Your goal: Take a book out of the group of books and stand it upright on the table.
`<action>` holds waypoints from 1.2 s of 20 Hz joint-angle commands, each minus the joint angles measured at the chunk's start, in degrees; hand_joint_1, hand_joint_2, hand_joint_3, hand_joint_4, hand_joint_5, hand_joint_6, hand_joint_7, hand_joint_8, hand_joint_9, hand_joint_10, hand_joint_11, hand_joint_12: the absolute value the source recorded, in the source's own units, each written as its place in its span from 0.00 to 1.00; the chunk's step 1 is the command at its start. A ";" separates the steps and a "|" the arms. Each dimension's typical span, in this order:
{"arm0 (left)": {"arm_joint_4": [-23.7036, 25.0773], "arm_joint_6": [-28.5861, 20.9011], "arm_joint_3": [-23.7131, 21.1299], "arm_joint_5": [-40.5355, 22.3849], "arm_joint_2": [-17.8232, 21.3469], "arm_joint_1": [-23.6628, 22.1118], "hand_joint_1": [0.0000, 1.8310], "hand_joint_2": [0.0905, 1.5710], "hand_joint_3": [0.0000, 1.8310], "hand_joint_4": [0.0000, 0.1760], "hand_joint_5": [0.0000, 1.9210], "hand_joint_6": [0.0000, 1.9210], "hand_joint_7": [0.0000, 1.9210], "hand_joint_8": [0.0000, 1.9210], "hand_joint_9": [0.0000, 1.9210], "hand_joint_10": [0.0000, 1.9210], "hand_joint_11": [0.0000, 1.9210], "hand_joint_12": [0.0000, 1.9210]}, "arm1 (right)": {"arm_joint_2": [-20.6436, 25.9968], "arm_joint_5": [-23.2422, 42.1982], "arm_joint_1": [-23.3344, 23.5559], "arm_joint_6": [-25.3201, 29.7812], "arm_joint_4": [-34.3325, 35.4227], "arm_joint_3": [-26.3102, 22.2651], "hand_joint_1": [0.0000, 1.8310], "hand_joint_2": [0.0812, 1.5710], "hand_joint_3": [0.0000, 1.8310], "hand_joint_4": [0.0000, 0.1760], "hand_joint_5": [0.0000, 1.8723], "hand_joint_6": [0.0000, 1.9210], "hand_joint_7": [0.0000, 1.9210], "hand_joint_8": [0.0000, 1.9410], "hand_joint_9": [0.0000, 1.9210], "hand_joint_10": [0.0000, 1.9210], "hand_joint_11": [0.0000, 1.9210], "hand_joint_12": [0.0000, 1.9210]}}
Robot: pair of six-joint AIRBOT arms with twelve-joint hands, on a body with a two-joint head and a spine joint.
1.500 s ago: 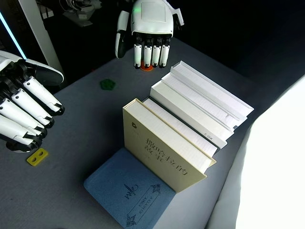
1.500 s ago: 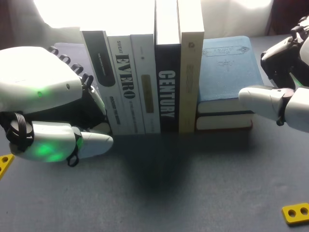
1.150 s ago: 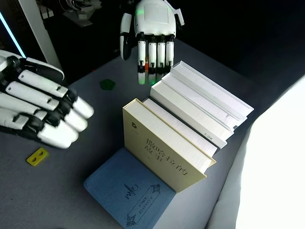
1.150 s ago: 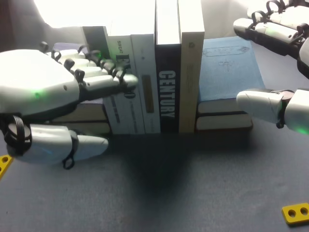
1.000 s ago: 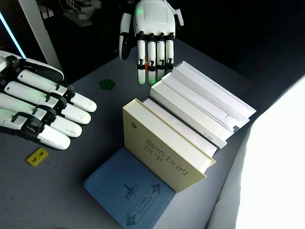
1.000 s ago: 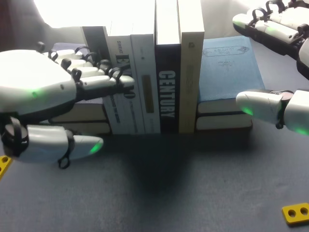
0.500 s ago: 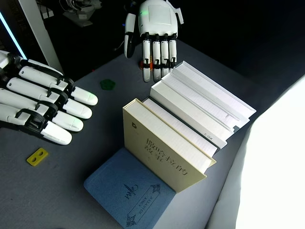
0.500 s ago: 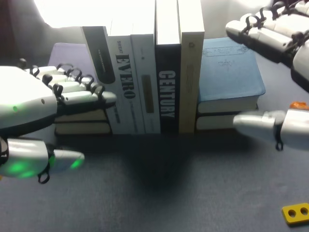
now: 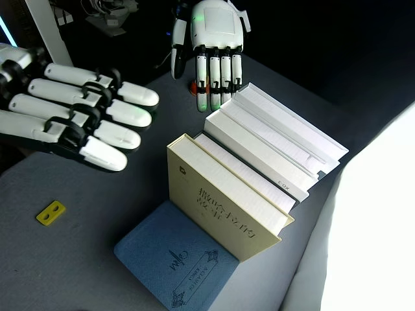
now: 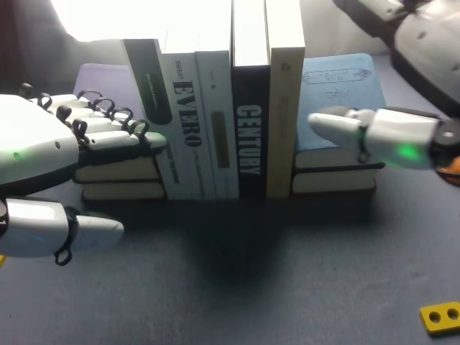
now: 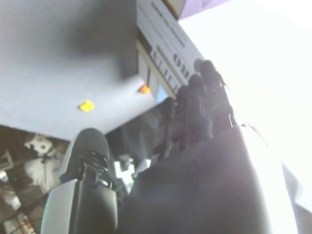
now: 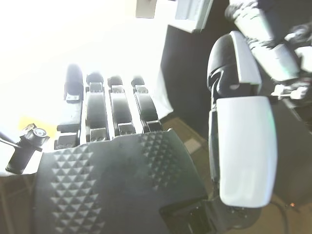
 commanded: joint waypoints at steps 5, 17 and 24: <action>-0.71 -0.71 0.75 -0.60 1.34 -0.19 0.09 0.87 0.00 0.05 0.00 0.00 0.03 0.00 0.03 0.00 0.00 0.14 | -8.22 9.77 2.03 -6.00 0.20 4.48 0.26 0.68 0.00 0.04 0.04 0.00 0.03 0.00 0.04 0.00 0.00 0.23; 17.87 -19.42 0.88 -2.14 3.54 0.20 0.12 0.86 0.00 0.18 0.02 0.00 0.04 0.00 0.04 0.00 0.00 0.15 | -16.16 12.83 2.47 -8.16 1.40 10.25 0.00 0.74 0.00 0.13 0.21 0.02 0.10 0.00 0.06 0.00 0.00 0.21; 67.70 -63.85 1.84 -10.03 3.53 -12.91 0.10 0.86 0.00 0.08 0.02 0.00 0.05 0.00 0.05 0.00 0.00 0.20 | -16.28 11.84 2.97 -6.19 1.37 10.43 0.00 0.74 0.00 0.18 0.29 0.01 0.09 0.00 0.06 0.00 0.00 0.17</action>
